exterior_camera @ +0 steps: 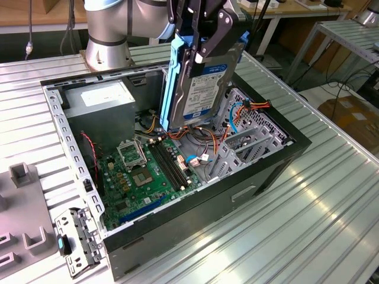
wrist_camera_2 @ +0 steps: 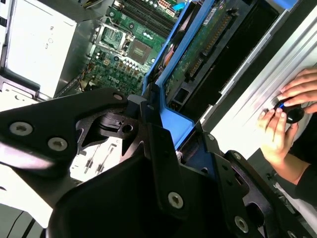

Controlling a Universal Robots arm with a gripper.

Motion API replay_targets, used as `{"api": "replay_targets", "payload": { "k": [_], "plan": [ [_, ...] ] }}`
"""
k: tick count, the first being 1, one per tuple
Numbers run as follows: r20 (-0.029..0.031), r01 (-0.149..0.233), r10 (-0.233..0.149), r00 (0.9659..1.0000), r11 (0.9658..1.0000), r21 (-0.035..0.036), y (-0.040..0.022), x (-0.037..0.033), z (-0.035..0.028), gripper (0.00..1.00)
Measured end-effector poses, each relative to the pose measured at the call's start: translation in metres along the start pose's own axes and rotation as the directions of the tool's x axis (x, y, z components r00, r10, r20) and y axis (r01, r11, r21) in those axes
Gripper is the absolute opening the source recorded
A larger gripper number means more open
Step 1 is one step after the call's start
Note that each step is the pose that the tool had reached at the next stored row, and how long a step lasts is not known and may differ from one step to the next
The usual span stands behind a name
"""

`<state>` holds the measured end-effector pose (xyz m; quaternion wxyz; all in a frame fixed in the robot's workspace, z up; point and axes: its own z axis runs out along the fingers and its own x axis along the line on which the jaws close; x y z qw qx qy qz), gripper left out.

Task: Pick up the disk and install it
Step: 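Insert the disk into the insertion slot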

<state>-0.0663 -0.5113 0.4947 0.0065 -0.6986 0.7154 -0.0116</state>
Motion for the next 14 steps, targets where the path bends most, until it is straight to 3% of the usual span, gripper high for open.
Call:
{"api": "replay_targets", "payload": {
  "k": [3,8,14],
  "plan": [
    [-0.0009,0.0,0.0,1.0,1.0,0.0,-0.0034,0.0161,0.0013,0.37],
    [-0.0021,0.0,0.0,1.0,1.0,0.0,-0.0264,0.0193,0.0043,0.37],
    [-0.0036,0.0,0.0,1.0,1.0,0.0001,-0.0435,0.0212,0.0063,0.37]
  ]
}}
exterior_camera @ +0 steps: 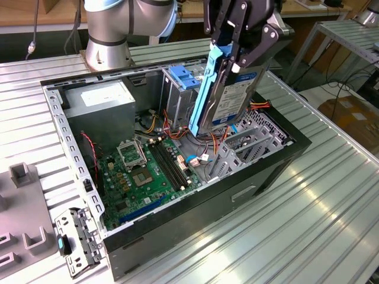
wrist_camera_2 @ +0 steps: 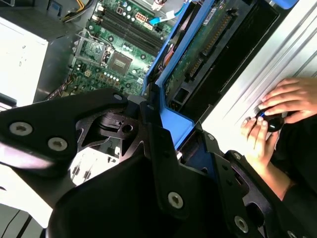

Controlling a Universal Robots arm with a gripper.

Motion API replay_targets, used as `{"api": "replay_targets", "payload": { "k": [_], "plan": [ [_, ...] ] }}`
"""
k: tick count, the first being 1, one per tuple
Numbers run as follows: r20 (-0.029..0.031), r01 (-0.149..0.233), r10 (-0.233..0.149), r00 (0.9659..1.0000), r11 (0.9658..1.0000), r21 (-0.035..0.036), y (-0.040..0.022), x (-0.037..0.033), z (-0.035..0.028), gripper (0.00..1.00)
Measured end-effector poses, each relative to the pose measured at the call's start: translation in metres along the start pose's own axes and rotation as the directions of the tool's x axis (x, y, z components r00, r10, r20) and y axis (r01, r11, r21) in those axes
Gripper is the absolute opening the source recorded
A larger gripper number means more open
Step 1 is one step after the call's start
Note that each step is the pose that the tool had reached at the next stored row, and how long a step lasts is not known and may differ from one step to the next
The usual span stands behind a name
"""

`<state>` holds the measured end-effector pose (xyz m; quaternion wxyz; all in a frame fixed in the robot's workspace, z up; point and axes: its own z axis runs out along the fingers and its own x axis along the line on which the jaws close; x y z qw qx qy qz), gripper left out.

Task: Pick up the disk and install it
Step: 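Insert the disk into the insertion slot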

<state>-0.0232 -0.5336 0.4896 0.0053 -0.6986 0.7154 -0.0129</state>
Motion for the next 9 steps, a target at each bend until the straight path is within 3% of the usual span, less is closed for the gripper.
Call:
{"api": "replay_targets", "payload": {
  "k": [1,9],
  "plan": [
    [-0.0002,0.0,0.0,1.0,1.0,0.0001,-0.0031,0.0001,0.0004,0.37],
    [-0.0006,0.0,0.0,1.0,1.0,0.0,-0.0045,0.0001,0.0003,0.37]
  ]
}}
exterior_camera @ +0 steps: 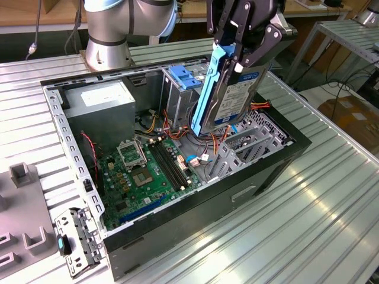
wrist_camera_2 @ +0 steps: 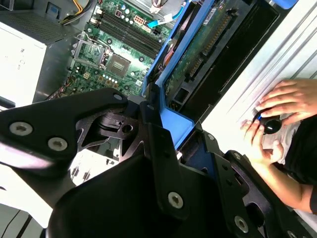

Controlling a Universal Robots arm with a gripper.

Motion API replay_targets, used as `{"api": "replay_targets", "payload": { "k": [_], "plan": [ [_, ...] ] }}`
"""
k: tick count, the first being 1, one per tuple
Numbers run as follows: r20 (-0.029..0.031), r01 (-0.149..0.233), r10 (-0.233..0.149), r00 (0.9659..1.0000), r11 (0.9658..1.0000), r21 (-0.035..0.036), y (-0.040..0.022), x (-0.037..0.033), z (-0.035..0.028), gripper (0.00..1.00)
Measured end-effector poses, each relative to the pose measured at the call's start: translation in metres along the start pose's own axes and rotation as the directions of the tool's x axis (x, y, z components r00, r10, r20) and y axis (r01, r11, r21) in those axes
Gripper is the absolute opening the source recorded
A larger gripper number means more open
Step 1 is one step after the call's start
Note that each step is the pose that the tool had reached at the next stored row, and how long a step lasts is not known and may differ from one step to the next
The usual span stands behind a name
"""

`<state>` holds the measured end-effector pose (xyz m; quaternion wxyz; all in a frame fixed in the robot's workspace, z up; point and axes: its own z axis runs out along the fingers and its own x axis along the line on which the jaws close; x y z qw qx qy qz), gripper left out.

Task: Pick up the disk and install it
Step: 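Insert the disk into the insertion slot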

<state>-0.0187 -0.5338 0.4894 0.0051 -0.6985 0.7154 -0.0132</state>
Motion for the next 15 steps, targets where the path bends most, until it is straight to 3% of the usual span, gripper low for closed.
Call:
{"api": "replay_targets", "payload": {
  "k": [12,15],
  "plan": [
    [0.0,0.0,0.0,1.0,1.0,0.0,-0.0008,0.0,0.0,0.37],
    [0.0001,0.0,0.0,1.0,1.0,0.0,-0.0009,0.0041,0.0003,0.37]
  ]
}}
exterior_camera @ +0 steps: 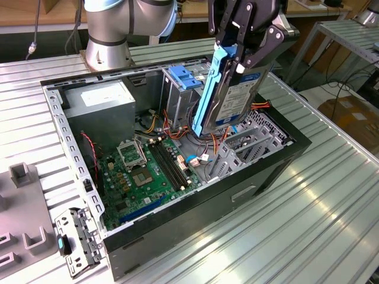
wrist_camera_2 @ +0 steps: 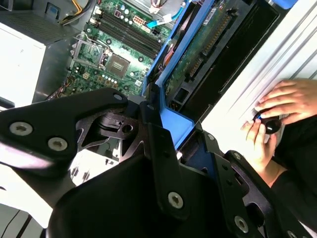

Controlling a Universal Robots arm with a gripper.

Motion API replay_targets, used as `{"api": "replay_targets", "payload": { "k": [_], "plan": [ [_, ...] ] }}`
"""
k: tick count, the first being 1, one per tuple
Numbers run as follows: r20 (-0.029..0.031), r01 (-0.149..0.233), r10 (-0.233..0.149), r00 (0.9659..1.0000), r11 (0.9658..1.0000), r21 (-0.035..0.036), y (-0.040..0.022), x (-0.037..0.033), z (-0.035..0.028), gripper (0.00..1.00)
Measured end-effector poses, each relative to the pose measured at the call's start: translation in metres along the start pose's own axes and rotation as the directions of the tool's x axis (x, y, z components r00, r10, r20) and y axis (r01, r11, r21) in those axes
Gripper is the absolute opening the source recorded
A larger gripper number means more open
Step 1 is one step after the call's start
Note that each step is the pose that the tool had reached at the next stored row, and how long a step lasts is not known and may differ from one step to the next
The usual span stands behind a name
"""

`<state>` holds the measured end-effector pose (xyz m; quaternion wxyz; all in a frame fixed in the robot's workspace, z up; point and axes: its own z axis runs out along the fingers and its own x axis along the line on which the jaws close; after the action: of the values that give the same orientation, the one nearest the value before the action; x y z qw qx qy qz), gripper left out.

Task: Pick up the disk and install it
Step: 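Insert the disk into the insertion slot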

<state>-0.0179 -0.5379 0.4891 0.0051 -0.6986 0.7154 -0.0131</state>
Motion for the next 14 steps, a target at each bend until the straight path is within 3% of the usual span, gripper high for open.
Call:
{"api": "replay_targets", "payload": {
  "k": [3,11,14],
  "plan": [
    [0.0002,0.0,0.0,1.0,1.0,0.0001,-0.003,0.0054,0.0025,0.37],
    [-0.0015,0.0,0.0,1.0,1.0,0.0,-0.0357,0.0048,0.0079,0.37],
    [-0.0015,0.0,0.0,1.0,1.0,0.0,-0.0372,0.0048,0.0081,0.37]
  ]
}}
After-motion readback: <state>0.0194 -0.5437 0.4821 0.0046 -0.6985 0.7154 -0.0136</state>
